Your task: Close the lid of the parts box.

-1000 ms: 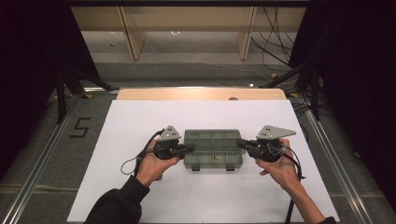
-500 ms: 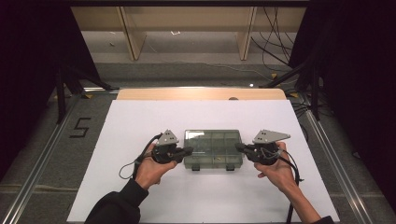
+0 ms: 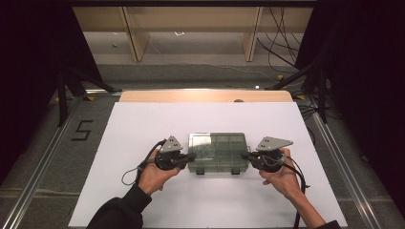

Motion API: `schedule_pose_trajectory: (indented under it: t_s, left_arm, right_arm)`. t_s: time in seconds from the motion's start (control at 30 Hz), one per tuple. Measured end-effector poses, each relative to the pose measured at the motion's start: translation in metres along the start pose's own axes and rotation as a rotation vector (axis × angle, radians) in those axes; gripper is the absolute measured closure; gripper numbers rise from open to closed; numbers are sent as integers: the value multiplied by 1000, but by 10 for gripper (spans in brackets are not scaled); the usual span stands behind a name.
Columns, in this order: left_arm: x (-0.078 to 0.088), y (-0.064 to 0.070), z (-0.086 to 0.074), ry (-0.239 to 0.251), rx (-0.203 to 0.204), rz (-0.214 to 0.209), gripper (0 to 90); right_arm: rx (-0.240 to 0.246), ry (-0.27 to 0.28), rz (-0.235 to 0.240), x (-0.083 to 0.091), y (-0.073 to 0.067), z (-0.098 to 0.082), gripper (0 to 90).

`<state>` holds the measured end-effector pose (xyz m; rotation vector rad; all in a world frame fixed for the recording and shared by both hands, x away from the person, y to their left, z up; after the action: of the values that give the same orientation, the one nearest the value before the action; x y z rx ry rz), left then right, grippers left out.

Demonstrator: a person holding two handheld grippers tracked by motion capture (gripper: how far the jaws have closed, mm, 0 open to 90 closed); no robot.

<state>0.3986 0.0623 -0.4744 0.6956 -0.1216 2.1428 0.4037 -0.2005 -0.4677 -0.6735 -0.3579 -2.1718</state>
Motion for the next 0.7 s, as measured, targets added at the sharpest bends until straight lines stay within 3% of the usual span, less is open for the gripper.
schedule_pose_trajectory:
  t_s: [0.1, 0.23, 0.63, 0.7]
  left_arm:
    - [-1, 0, -2, -20, -28, -1, 898]
    - [-2, 1, -3, -19, -16, 6, 899]
    - [-4, 0, -9, -46, -63, 15, 898]
    - [-4, -1, -10, -55, -44, 9, 898]
  right_arm:
    - [1, -9, -1, -1, 0, -2, 900]
    - [1, -14, 4, -2, 0, -3, 900]
    - [18, -54, 2, -8, -4, -9, 900]
    - [27, -56, -4, -8, -3, -9, 900]
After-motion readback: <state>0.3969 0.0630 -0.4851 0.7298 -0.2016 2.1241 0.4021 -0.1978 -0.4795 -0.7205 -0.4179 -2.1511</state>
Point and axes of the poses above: each handheld gripper's, and its own axes: x roughly backward along the jaws, z roughly out of its top, y roughly to its right, the point moved 5 cm from there along -x, roughly forward along the jaws
